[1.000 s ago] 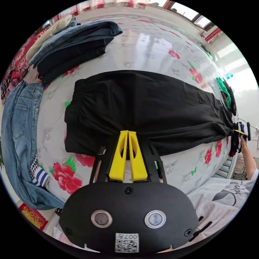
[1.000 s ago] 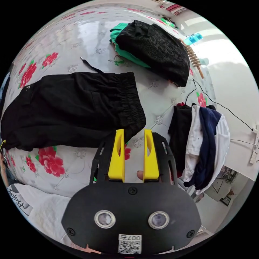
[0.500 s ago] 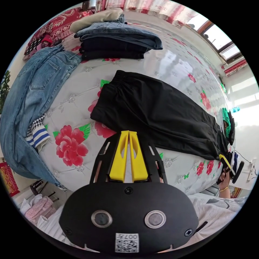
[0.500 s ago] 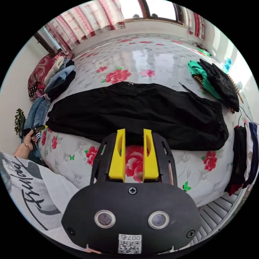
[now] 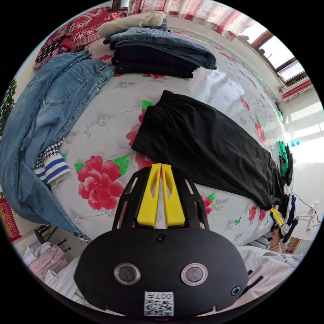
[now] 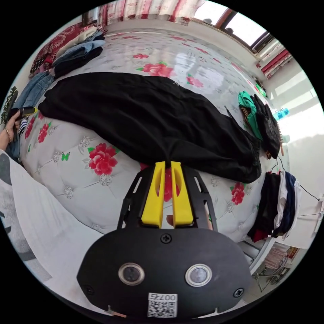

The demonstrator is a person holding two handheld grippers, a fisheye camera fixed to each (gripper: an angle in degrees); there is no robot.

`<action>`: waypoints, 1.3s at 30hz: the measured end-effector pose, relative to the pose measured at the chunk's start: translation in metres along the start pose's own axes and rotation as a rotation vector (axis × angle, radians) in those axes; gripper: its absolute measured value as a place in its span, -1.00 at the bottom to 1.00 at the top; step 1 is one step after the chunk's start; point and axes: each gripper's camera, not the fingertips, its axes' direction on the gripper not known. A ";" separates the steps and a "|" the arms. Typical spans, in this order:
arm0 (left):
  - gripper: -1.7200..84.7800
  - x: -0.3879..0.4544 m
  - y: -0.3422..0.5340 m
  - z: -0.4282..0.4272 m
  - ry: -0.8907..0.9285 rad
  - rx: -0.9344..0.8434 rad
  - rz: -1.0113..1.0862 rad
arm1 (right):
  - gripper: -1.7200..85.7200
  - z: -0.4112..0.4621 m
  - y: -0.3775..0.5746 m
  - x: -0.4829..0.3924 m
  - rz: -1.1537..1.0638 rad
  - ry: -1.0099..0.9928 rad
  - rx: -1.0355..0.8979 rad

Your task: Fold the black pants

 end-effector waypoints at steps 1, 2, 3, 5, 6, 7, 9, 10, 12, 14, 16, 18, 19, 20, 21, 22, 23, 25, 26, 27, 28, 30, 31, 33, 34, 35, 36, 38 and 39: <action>-0.98 -0.003 0.000 -0.001 0.002 0.005 -0.009 | -0.87 0.003 -0.003 -0.003 0.010 0.001 -0.004; -0.98 -0.010 -0.001 -0.004 0.007 0.023 -0.030 | -0.86 0.005 -0.005 -0.004 0.014 -0.009 -0.010; -0.97 -0.016 -0.002 -0.007 0.018 0.046 -0.043 | -0.86 0.011 -0.012 -0.006 0.020 -0.045 -0.038; -0.96 -0.023 -0.006 -0.010 0.037 0.066 -0.042 | -0.86 0.024 -0.024 -0.009 0.033 -0.085 -0.104; -0.94 -0.027 -0.009 -0.009 0.034 0.068 -0.036 | -0.87 0.031 -0.031 -0.011 0.039 -0.089 -0.141; -0.92 -0.028 -0.011 -0.009 0.030 0.066 -0.033 | -0.89 0.029 -0.036 -0.010 0.052 -0.079 -0.117; -0.87 -0.035 -0.020 0.002 0.025 0.028 -0.016 | -0.92 0.025 -0.043 -0.007 0.068 -0.043 -0.137; -0.88 -0.036 -0.022 0.006 0.020 0.009 -0.015 | -0.94 0.020 -0.046 -0.006 0.056 -0.047 -0.143; -0.93 -0.044 -0.027 0.021 -0.021 -0.045 -0.018 | -0.95 0.007 -0.043 -0.006 0.026 -0.036 -0.119; -0.96 -0.050 -0.027 0.021 0.003 -0.041 0.002 | -0.96 0.000 -0.035 -0.006 -0.003 -0.042 -0.135; -0.97 -0.054 -0.026 0.020 0.017 -0.066 0.025 | -0.96 -0.005 -0.021 -0.007 -0.025 -0.050 -0.160; -0.98 -0.056 -0.015 0.018 0.006 -0.091 0.084 | -0.96 -0.006 -0.012 -0.010 -0.031 -0.045 -0.185; -0.98 -0.056 -0.011 0.017 0.002 -0.095 0.095 | -0.96 -0.006 -0.008 -0.012 -0.032 -0.032 -0.208; -0.98 -0.059 -0.001 0.016 -0.004 -0.097 0.109 | -0.96 -0.005 -0.006 -0.013 -0.034 -0.024 -0.221; -0.98 -0.064 0.010 0.015 -0.002 -0.095 0.102 | -0.96 -0.004 -0.003 -0.015 -0.047 -0.009 -0.245; -0.98 -0.067 0.016 0.014 0.002 -0.095 0.091 | -0.96 -0.002 0.000 -0.018 -0.067 0.003 -0.267; -0.98 -0.075 0.027 0.012 0.019 -0.096 0.058 | -0.96 0.000 0.001 -0.019 -0.077 0.002 -0.279; -0.98 -0.088 0.045 0.009 0.057 -0.082 0.002 | -0.95 0.001 0.000 -0.020 -0.088 -0.004 -0.326; -0.98 -0.097 0.055 0.006 0.090 -0.065 -0.032 | -0.95 -0.001 -0.001 -0.020 -0.092 -0.007 -0.324; -0.97 -0.106 0.064 0.001 0.110 -0.045 -0.066 | -0.94 -0.009 -0.003 -0.019 -0.109 -0.026 -0.316; -0.97 -0.109 0.068 -0.003 0.110 -0.032 -0.077 | -0.93 -0.021 -0.006 -0.019 -0.127 -0.042 -0.289; -0.90 -0.119 0.079 -0.020 0.112 0.063 -0.078 | -0.93 -0.038 -0.008 -0.017 -0.142 -0.041 -0.237; -0.87 -0.120 0.080 -0.025 0.122 0.088 -0.067 | -0.93 -0.048 -0.010 -0.014 -0.140 -0.035 -0.209; -0.80 -0.117 0.075 -0.031 0.176 0.138 -0.011 | -0.93 -0.055 -0.014 -0.010 -0.111 -0.052 -0.179; -0.79 -0.115 0.073 -0.031 0.188 0.144 0.009 | -0.93 -0.056 -0.019 -0.008 -0.085 -0.086 -0.174; -0.77 -0.108 0.067 -0.027 0.194 0.145 0.045 | -0.93 -0.055 -0.021 -0.007 -0.074 -0.109 -0.173; -0.76 -0.101 0.059 -0.021 0.192 0.128 0.075 | -0.93 -0.053 -0.026 -0.008 -0.058 -0.158 -0.170; -0.76 -0.089 0.047 -0.011 0.172 0.109 0.115 | -0.94 -0.051 -0.034 -0.015 -0.059 -0.222 -0.160; -0.76 -0.084 0.041 -0.001 0.125 0.095 0.125 | -0.94 -0.051 -0.038 -0.023 -0.078 -0.245 -0.153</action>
